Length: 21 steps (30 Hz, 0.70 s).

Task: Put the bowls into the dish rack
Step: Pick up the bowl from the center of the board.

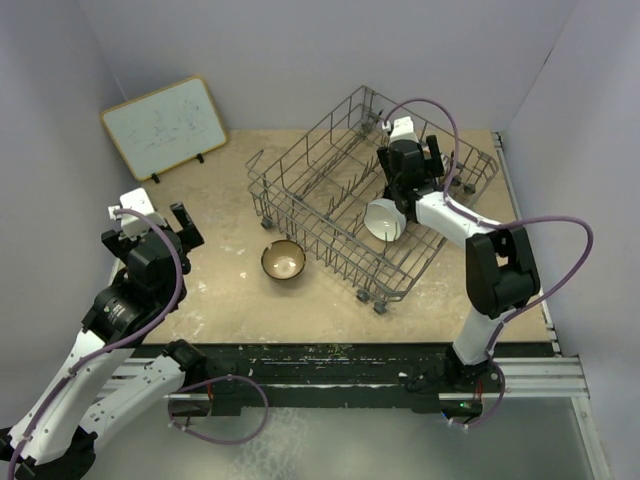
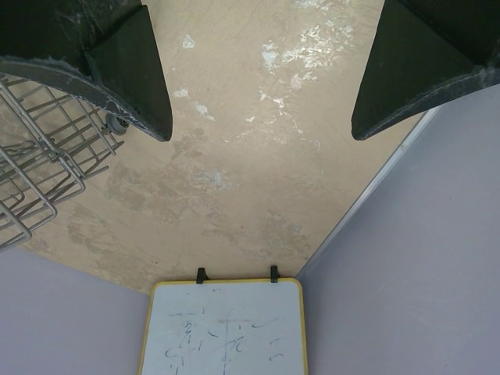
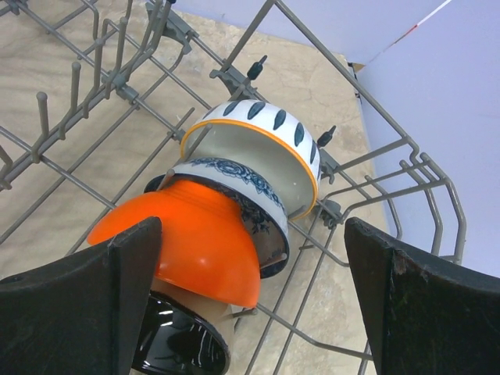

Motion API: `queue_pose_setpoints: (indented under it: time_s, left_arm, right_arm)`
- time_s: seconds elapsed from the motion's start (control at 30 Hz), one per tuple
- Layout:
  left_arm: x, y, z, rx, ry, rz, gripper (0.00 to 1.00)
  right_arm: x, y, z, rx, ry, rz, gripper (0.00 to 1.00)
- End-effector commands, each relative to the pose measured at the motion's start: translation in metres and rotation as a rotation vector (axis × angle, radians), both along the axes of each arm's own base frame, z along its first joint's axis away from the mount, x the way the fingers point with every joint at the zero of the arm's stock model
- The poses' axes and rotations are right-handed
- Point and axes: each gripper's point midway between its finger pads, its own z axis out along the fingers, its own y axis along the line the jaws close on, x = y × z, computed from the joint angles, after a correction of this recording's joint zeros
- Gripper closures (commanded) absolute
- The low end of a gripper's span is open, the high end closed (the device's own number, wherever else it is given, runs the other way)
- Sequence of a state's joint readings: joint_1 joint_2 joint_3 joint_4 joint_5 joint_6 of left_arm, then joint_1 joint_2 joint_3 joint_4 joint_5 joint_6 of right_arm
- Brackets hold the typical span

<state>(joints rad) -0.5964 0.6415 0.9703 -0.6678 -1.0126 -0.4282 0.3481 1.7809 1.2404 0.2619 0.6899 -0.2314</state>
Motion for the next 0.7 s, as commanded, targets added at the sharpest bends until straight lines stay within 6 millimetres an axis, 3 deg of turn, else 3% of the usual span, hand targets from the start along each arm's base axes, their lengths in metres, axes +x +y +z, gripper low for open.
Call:
queue_pose_setpoints:
  time_s: [0.0, 0.47, 0.67]
  left_arm:
    - [0.004, -0.005, 0.005, -0.036, -0.028, -0.013, 0.01]
    - [0.007, -0.01, 0.009, -0.03, -0.029, -0.036, 0.01]
    - [0.007, -0.011, 0.008, -0.035, -0.032, -0.04, 0.01]
  right_arm:
    - [-0.022, -0.017, -0.012, -0.044, 0.065, -0.047, 0.0]
    - [-0.048, -0.038, -0.029, -0.016, 0.115, -0.121, 0.0]
    - [-0.046, -0.036, -0.008, 0.011, 0.074, -0.108, 0.0]
